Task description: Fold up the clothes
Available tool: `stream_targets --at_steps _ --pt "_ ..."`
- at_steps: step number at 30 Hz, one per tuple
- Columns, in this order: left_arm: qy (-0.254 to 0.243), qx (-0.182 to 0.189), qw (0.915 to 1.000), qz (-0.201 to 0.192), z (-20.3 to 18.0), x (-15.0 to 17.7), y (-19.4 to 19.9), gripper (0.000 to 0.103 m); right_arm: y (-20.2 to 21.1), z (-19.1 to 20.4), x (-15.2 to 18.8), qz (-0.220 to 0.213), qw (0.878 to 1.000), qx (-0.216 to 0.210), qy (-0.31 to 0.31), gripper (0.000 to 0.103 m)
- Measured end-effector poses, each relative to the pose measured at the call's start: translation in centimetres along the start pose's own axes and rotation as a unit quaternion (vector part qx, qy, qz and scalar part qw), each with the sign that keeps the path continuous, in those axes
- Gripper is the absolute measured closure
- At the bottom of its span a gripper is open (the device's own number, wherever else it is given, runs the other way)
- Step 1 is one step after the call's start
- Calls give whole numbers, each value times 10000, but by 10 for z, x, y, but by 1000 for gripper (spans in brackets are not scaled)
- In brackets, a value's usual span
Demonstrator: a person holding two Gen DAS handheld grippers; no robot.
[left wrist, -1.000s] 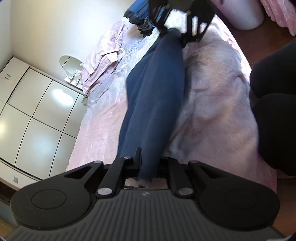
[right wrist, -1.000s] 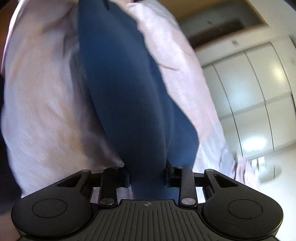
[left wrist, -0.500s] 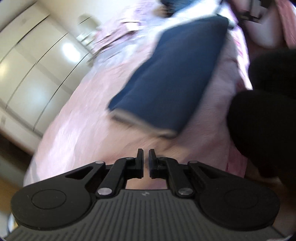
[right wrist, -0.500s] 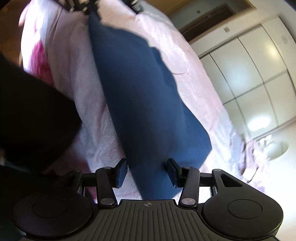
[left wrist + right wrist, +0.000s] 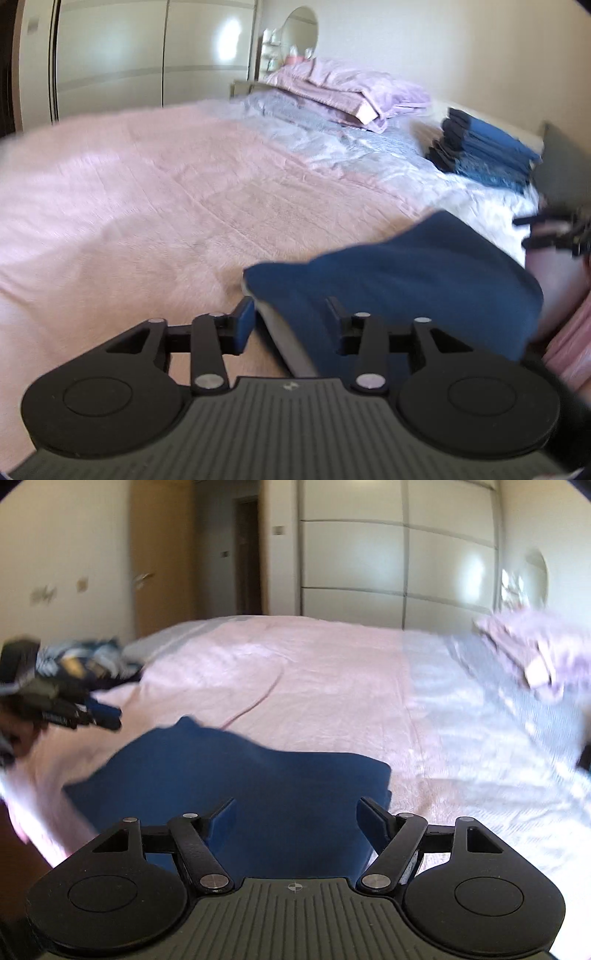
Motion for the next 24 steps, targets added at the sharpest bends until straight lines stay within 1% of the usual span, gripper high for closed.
stream_targets --at_steps 2,3,5,7,9,10,11,12,13,14,15,16,17,20,22,23,24 --pt "299 -40 9995 93 15 -10 -21 60 -3 -17 -12 -72 9980 -185 -596 29" --pt "482 8 9986 208 22 -15 -35 56 -12 -30 -16 4 9953 -327 -912 29" --pt "860 165 9953 407 36 -15 -58 56 -26 -56 -24 46 9882 -473 -1453 29" --pt "1168 366 9909 561 47 -15 -77 57 -39 -80 -30 68 9783 -615 -1976 29" --pt "1338 586 9871 651 52 -14 -86 68 -54 -92 -31 15 9683 -740 -2384 29" --pt "1310 580 9876 643 51 -13 -84 72 -61 -99 -30 23 9629 -808 -2576 29" --pt "1282 575 9880 635 50 -13 -82 85 -66 -105 -28 42 9584 -872 -2718 30" --pt "1254 569 9885 628 48 -13 -80 99 -70 -109 -27 61 9550 -917 -2819 35" --pt "1226 563 9889 620 47 -12 -78 99 -71 -111 -26 80 9550 -917 -2821 66" --pt "1198 557 9893 612 46 -12 -76 101 -72 -113 -25 100 9549 -916 -2823 75" --pt "1170 552 9898 604 45 -11 -74 101 -73 -116 -24 119 9548 -915 -2824 76" --pt "1142 546 9902 597 44 -11 -72 101 -74 -118 -23 139 9548 -915 -2826 80" --pt "1114 540 9906 589 43 -11 -69 101 -75 -120 -22 158 9547 -914 -2828 82" --pt "1029 523 9917 566 40 -10 -63 101 -80 -121 -18 233 9553 -866 -2818 82" --pt "1205 508 9884 770 46 2 -78 100 -86 -120 -19 301 9597 -773 -2685 82" --pt "1298 548 9869 784 49 4 -84 99 -86 -120 -20 309 9611 -728 -2646 81" --pt "1388 544 9859 758 51 4 -84 96 -85 -119 -21 315 9631 -668 -2589 81"
Point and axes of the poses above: each gripper's, at about its wrist camera, not at the fingertips, and y roughly against the way its jaws point, z to its left, x to its underside, the point moved 4 cm from there along -y, roughly the way its jaws point, and after that the axes turned 2 degrees about z, right-handed, at the moved point
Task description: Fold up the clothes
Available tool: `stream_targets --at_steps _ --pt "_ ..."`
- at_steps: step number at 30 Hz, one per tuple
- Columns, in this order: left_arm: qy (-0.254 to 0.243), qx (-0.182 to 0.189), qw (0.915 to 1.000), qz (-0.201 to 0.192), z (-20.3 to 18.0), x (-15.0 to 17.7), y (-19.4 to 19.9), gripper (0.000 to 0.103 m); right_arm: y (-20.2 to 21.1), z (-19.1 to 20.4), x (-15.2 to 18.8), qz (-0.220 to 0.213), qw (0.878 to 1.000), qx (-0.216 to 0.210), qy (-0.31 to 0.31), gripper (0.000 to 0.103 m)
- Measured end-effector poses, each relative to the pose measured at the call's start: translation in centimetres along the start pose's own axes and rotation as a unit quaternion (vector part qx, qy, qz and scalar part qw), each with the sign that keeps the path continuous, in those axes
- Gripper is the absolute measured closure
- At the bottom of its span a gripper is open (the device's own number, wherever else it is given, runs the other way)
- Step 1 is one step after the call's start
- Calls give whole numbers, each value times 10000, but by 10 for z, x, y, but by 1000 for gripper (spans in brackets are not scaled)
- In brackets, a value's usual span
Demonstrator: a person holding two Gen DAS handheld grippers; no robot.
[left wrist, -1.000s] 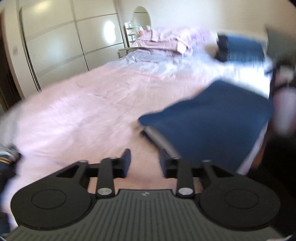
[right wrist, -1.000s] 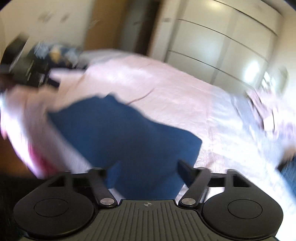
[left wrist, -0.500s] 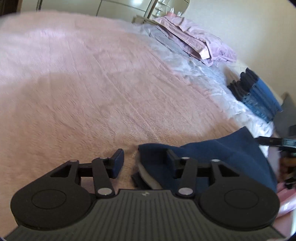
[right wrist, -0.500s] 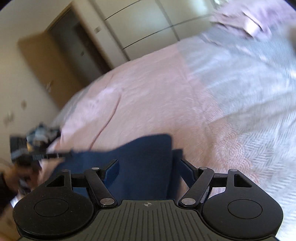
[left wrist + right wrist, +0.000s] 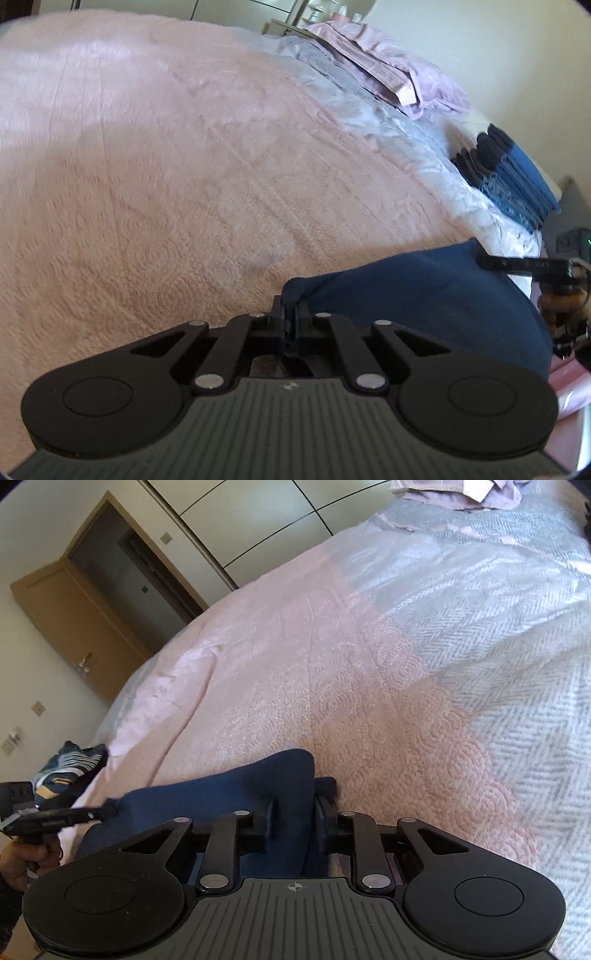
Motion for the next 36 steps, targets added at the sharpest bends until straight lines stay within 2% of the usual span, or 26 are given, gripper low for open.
stream_targets --at_steps 1,4,5,7,9,11,13,15,16,17,18,20,23,27,36 --pt "89 7 10000 -31 2 -1 0 95 4 5 0 -25 9998 117 133 78" --pt "370 -152 9987 -307 8 -6 22 89 23 28 4 -172 9952 581 770 58" --pt "389 -162 9984 -387 9 -5 31 88 30 37 6 -230 9928 684 957 56" --pt "545 -87 9971 -529 11 2 54 83 48 57 16 -397 9898 635 1208 55" --pt "764 146 9954 -558 9 14 70 81 62 76 28 -522 9865 568 1446 52" --pt "940 430 9935 -486 0 29 79 77 59 92 50 -402 9854 405 1607 46" --pt "947 563 9930 -436 -13 42 80 77 56 109 71 -281 9836 241 1766 44" --pt "925 616 9931 -376 -22 52 76 79 54 125 92 -160 9811 77 1925 43" --pt "848 495 9945 -366 -27 55 72 84 51 131 101 -109 9801 21 1980 43" --pt "741 306 9960 -403 -31 58 71 95 47 132 107 -105 9800 39 1985 43" --pt "638 214 9966 -474 -35 59 73 100 45 132 112 -154 9795 71 2007 43" --pt "488 144 9966 -643 -46 62 85 102 45 132 115 -214 9783 115 2057 43" --pt "308 67 9967 -753 -55 71 101 103 45 129 115 -153 9777 169 2090 42" --pt "653 112 9964 -535 -33 83 81 103 44 124 114 -65 9767 236 2134 42" --pt "133 -56 9969 -768 -46 73 101 99 45 124 118 47 9736 391 2247 37"
Point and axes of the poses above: each gripper's, at about its wrist camera, not at the fingertips, and y roughly against the way its jaws point, z to its left, x to its underside, the point moved 4 cm from there along -y, roughly the way its jaws point, and after that the axes turned 2 degrees about z, right-handed, at the moved point
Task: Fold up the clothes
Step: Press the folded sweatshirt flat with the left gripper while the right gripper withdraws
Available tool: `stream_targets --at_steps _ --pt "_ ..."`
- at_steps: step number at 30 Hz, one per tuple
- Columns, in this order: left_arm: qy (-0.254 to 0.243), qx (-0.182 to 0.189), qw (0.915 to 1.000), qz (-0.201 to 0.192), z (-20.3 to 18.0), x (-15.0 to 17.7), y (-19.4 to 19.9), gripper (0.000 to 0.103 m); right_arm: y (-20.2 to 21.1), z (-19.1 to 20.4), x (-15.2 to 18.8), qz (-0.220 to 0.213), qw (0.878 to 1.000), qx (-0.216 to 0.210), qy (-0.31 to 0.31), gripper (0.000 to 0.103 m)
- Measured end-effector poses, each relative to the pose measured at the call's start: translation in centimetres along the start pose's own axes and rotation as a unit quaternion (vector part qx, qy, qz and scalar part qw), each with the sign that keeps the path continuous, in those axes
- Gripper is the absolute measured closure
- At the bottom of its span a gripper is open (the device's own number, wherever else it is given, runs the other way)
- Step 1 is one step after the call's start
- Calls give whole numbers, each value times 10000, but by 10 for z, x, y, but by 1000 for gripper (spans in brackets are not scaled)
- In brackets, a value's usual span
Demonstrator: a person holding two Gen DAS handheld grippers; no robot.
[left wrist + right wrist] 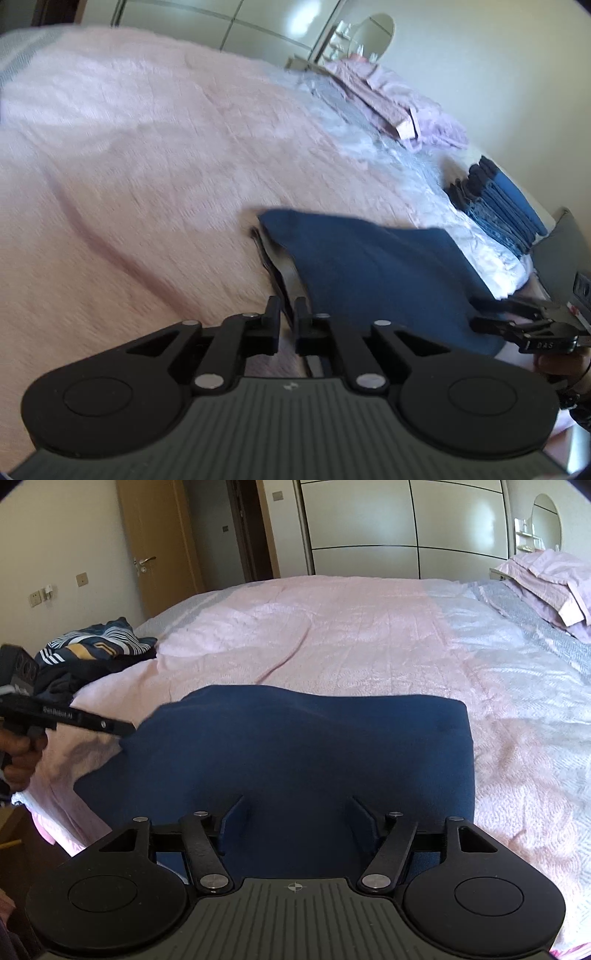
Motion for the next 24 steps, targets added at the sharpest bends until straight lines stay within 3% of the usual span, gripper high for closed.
stream_targets --at_steps 4,16,18,21,24 --pt "-261 -73 9995 -134 -7 -8 12 99 12 -7 12 -152 9991 28 -391 37" --pt "-486 -98 9968 623 -18 24 -35 99 34 -27 44 -434 9960 54 -774 37" --pt "-630 -237 9956 653 -25 20 -31 99 37 -23 41 -455 9960 146 -751 37" --pt "-919 -331 9940 487 -43 7 -20 99 42 -17 36 -503 9959 279 -698 37" --pt "-1103 -149 9931 359 -64 -7 -23 99 35 -11 19 -576 9969 297 -439 37"
Point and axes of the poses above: each gripper's, at about its wrist camera, not at the fingertips, and y roughly against the way its jaws point, z to its left, x to its underside, the point moved 4 cm from there along -y, roughly the way its jaws point, and after that the axes turned 2 degrees about z, right-handed, at the moved point
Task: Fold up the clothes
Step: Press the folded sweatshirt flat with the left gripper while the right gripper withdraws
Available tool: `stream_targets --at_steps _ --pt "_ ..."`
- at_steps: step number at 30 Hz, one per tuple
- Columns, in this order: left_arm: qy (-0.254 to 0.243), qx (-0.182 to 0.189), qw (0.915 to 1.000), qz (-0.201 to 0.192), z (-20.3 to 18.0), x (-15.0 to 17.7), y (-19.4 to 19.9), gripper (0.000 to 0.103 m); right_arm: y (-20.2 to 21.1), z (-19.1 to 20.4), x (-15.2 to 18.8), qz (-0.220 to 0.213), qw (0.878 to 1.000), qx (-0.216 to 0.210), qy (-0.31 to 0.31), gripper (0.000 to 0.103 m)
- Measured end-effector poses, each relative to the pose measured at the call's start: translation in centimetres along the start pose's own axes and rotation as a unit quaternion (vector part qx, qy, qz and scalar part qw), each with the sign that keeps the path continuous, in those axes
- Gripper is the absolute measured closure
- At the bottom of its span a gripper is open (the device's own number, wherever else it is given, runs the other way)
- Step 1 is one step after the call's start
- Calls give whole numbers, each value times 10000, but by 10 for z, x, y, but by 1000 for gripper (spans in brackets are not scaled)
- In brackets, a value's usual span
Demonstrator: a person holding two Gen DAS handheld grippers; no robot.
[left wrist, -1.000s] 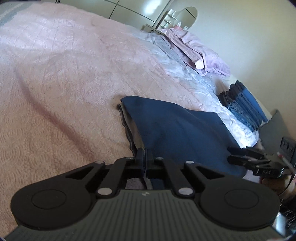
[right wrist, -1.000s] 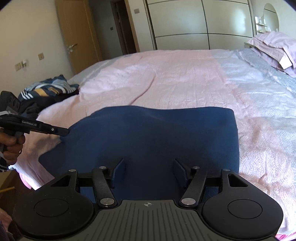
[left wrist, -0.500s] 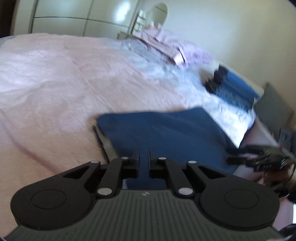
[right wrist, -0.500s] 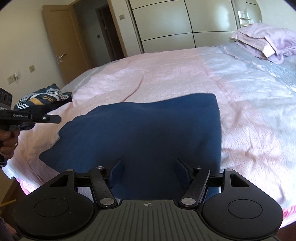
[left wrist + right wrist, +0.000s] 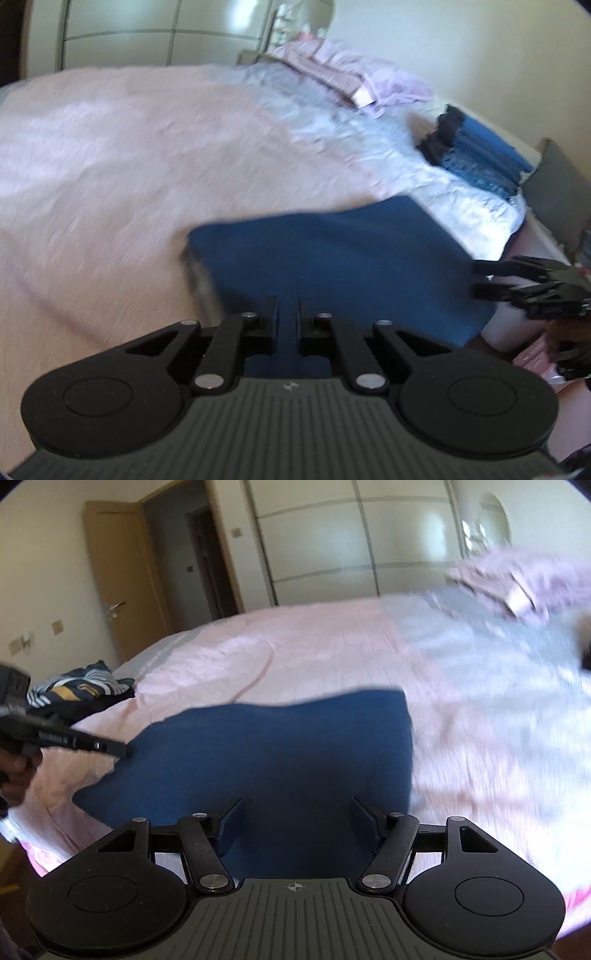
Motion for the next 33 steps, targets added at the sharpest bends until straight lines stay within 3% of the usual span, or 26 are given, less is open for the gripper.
stream_targets --at_steps 6,11,14,17,23,26,33 --pt "-253 250 9976 590 -18 7 -42 98 -41 -20 -15 95 9997 -196 -63 37" --pt "-283 168 9983 486 -18 -9 -34 97 -51 -62 -27 -166 9970 -217 -728 37" --pt "-422 406 9979 286 -34 -37 -38 97 -48 -84 -37 -396 9934 -246 -1046 37" --pt "-602 562 9956 449 -52 -34 -59 97 -64 -106 -46 -292 9916 -242 -1234 37" --pt "-960 873 9885 776 -87 -29 -100 96 -110 -134 -62 333 9945 -281 -955 41" --pt "-1138 1028 9837 938 -105 -26 -120 96 -121 -150 -69 309 9953 -258 -886 42" --pt "-1133 909 9849 941 -105 -28 -115 95 -120 -163 -68 273 9968 42 -750 42"
Point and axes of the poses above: each gripper's, at about its wrist camera, not at the fingertips, and y roughly against the way its jaws point, z to its left, x to its underside, the point moved 4 cm from there along -y, roughly the way its jaws point, and after that the axes turned 2 degrees about z, right-handed, at the moved point
